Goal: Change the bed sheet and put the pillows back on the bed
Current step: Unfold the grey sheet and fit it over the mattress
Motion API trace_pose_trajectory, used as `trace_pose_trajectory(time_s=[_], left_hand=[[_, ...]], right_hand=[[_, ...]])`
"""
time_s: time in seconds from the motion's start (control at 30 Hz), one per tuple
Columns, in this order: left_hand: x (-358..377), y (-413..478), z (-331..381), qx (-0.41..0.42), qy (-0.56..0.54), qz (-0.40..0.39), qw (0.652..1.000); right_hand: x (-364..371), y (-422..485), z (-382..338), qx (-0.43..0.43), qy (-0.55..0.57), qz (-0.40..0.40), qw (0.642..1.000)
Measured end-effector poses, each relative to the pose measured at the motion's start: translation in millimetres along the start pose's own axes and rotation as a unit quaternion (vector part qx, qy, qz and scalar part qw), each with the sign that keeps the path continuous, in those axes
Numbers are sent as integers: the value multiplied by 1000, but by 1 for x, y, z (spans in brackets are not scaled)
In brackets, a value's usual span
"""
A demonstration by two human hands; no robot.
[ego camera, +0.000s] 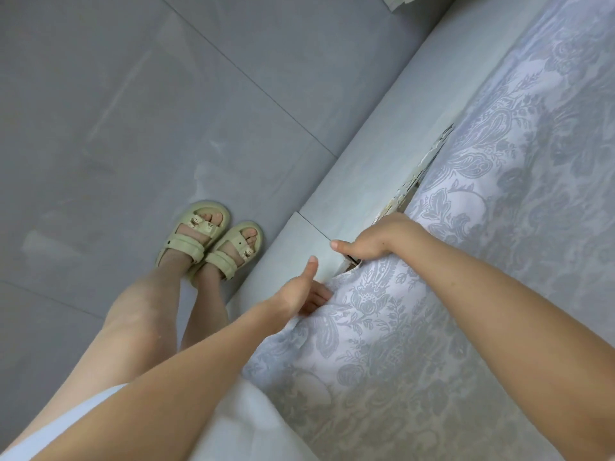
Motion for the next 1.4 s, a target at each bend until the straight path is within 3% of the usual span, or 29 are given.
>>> trace_pose_trajectory(time_s=[0.07, 0.13, 0.27, 0.37, 0.47, 0.63, 0.8, 0.97, 1.07, 1.13, 1.2, 1.27, 1.4], left_hand=[[-21, -13, -2, 80, 60, 100, 990], [-30, -20, -8, 114, 101, 130, 980], [-20, -17, -27, 70, 81, 82, 991], [-17, -18, -37, 63, 75, 103, 990], [-15, -22, -44, 59, 13, 87, 994], [-10, -31, -53, 67, -76, 24, 995], [20, -25, -66, -1, -85, -87, 993], [16, -4, -84, -115, -46, -99, 987], [7, 1, -88, -127, -42, -124, 983], [-1, -4, -84, -104, -22, -101, 989], [-11, -18, -84, -50, -34, -31, 998], [-21, -39, -96, 23, -61, 46, 997], [-19, -72, -128, 132, -56, 86, 986]], right_hand=[[0, 3, -6, -9, 37, -33, 999], [-3, 4, -11, -25, 85, -21, 996], [-9, 0, -12, -69, 203, 94, 972], [-5, -1, -12, -71, 174, 118, 975], [4, 3, -15, -42, 123, 57, 990], [17, 6, -26, -22, 162, -58, 985], [24, -3, -21, -42, 214, -47, 975], [15, -3, -30, -87, 291, -8, 953], [33, 7, -51, -74, 227, -38, 970], [41, 15, -63, -62, 188, -33, 980], [42, 18, -68, -54, 206, -5, 977], [36, 10, -69, -72, 245, 77, 964], [43, -43, -69, -152, 319, 345, 870]])
Point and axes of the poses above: each hand's wrist, its own y-axis towards the middle knuckle, its own x-axis out of the palm, z = x × y, the point moved 6 cm from there along y, towards the middle knuckle, and after that the axes turned 4 degrees about -z, right-handed, at the moved point
